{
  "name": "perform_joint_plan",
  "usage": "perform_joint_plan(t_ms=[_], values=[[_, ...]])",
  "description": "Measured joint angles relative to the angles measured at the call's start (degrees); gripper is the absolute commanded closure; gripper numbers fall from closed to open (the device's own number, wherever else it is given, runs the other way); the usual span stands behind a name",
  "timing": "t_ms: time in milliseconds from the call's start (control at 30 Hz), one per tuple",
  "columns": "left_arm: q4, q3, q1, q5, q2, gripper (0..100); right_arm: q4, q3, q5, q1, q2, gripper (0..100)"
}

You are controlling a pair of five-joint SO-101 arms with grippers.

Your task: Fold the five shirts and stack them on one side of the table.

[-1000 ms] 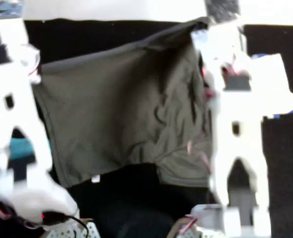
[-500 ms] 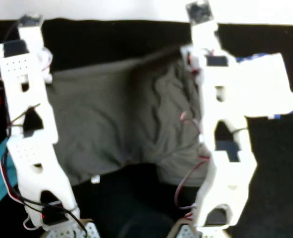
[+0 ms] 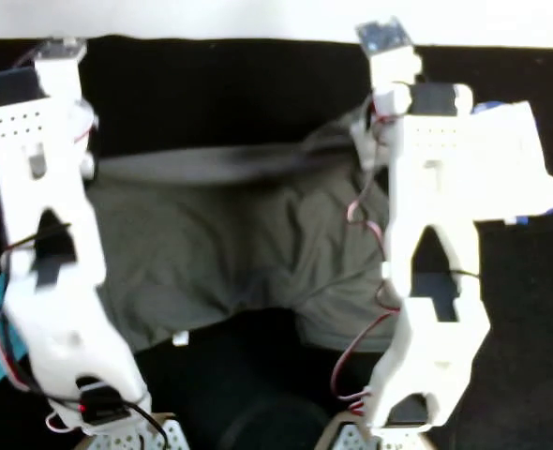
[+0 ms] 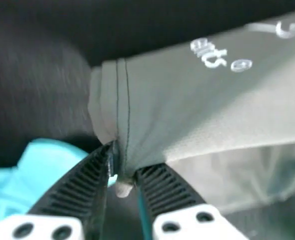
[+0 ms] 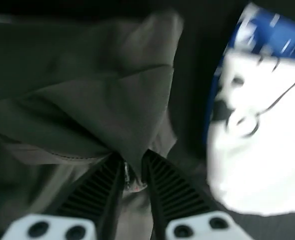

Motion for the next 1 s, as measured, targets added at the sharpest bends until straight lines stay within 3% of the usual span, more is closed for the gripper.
perform_joint_plan(t_ms=[133,300,533,733,867,1000], values=[[-1.05,18.81,0.0,-0.88,-13.19,99,7.56,0.53,0.0,0.0,-4.04,99.3],[-8.88,43.69,0.0,-3.6,-29.1,99,8.26,11.52,0.0,0.26,-12.92,99.3],[-19.6,71.38,0.0,-6.59,-44.66,99,-3.08,42.11,0.0,0.44,-29.8,99.3],[-23.21,80.79,-0.09,-6.68,-47.03,99,-11.69,64.88,0.0,0.79,-45.01,99.3],[-23.3,82.29,-0.09,-6.68,-47.12,99,-12.4,69.27,0.44,1.93,-48.44,99.3],[-24.18,83.08,-0.09,-6.68,-47.12,99,-12.84,69.8,5.45,5.89,-48.79,99.3]])
